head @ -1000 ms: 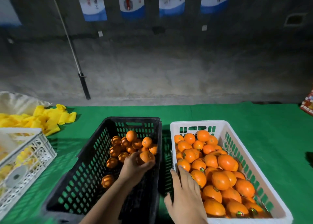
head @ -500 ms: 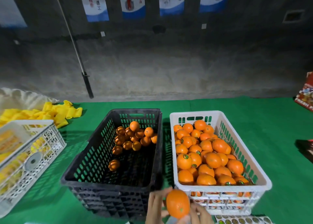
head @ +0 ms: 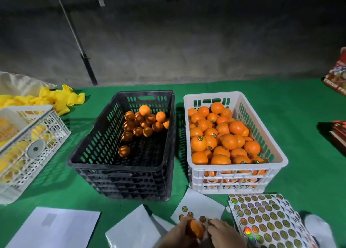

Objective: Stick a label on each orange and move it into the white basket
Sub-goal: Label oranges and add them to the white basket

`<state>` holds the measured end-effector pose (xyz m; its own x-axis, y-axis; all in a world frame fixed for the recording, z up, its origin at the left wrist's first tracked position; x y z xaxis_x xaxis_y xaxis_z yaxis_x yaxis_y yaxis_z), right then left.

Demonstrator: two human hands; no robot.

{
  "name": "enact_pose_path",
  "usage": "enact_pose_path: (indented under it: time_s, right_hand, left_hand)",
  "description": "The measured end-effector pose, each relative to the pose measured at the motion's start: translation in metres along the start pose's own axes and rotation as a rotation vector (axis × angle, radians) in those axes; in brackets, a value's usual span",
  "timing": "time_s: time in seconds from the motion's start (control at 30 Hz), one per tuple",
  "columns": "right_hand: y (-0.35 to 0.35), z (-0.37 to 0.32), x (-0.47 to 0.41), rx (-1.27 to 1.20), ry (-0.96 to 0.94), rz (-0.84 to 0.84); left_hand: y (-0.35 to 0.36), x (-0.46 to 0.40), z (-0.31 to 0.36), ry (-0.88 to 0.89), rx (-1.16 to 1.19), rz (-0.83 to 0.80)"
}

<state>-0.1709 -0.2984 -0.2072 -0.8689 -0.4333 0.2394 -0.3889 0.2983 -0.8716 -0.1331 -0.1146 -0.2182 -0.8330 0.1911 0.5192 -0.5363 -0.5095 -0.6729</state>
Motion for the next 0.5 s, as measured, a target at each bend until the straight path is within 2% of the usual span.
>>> enact_pose_path:
  time_s: [0.03, 0.07, 0.17, 0.3, 0.5]
  right_hand:
    - [0.0, -0.002, 0.004, -0.007, -0.017, 0.122]
    - [-0.004, -0.003, 0.005, -0.014, 0.005, 0.12]
    - [0.002, 0.004, 0.003, 0.006, 0.052, 0.067]
    - [-0.002, 0.01, -0.01, -0.012, 0.108, 0.103]
    - [0.007, 0.01, -0.032, 0.157, 0.037, 0.0]
  left_hand:
    - [0.009, 0.0, -0.005, -0.058, 0.035, -0.232]
    - [0.012, 0.002, -0.003, -0.076, 0.022, -0.333]
    - [0.01, 0.0, 0.002, -0.13, 0.055, -0.342]
    - [0.015, -0.001, 0.0, -0.161, 0.066, -0.362]
    - [0.014, -0.008, -0.002, -0.177, -0.004, -0.373]
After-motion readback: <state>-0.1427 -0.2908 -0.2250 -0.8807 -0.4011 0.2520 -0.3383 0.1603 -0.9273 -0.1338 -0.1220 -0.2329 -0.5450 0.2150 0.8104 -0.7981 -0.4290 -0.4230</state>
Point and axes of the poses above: each hand's wrist, its own x-axis away from the middle knuckle, its own y-axis out of the palm, z = x × y, the point moved 4 cm from there along -x, towards the middle knuckle, and after that the axes turned 15 degrees about -y, right-handed, at the moved point
